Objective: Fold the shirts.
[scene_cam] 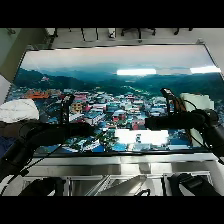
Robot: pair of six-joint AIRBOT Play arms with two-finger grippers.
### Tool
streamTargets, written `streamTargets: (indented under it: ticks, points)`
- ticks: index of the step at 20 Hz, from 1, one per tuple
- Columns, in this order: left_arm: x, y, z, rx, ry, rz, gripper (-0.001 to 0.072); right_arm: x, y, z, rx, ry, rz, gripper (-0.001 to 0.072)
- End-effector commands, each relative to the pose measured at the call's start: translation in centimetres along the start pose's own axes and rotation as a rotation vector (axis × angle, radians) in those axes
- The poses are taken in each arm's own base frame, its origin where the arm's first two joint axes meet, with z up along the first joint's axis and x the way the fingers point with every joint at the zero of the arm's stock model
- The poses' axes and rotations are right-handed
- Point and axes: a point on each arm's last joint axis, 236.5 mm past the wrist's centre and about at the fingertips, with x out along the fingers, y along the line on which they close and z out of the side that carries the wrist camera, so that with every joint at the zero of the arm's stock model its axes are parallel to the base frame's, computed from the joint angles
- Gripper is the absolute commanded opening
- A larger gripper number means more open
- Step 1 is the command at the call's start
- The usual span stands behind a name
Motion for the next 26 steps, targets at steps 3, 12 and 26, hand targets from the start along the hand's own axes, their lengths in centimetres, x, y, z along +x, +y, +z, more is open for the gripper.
streamTargets:
  ticks: [3, 12, 26]
  points:
    - [-0.8, 3.2, 1.7, 0.066, -0.044, 0.129, 0.0022, 0.0, 0.0, -0.1, -0.001, 0.002, -0.001, 0.0024]
    - [-18.3, 37.4, 10.4, -0.167, -0.075, 1.099, 0.07, 0.0, 0.0, -0.1, -0.001, 0.002, -0.001, 0.0025]
    - [-10.9, 55.6, 5.4, -0.613, 0.113, 0.927, 0.0022, 0.0, 0.0, -0.1, -0.002, 0.002, -0.001, 0.0024]
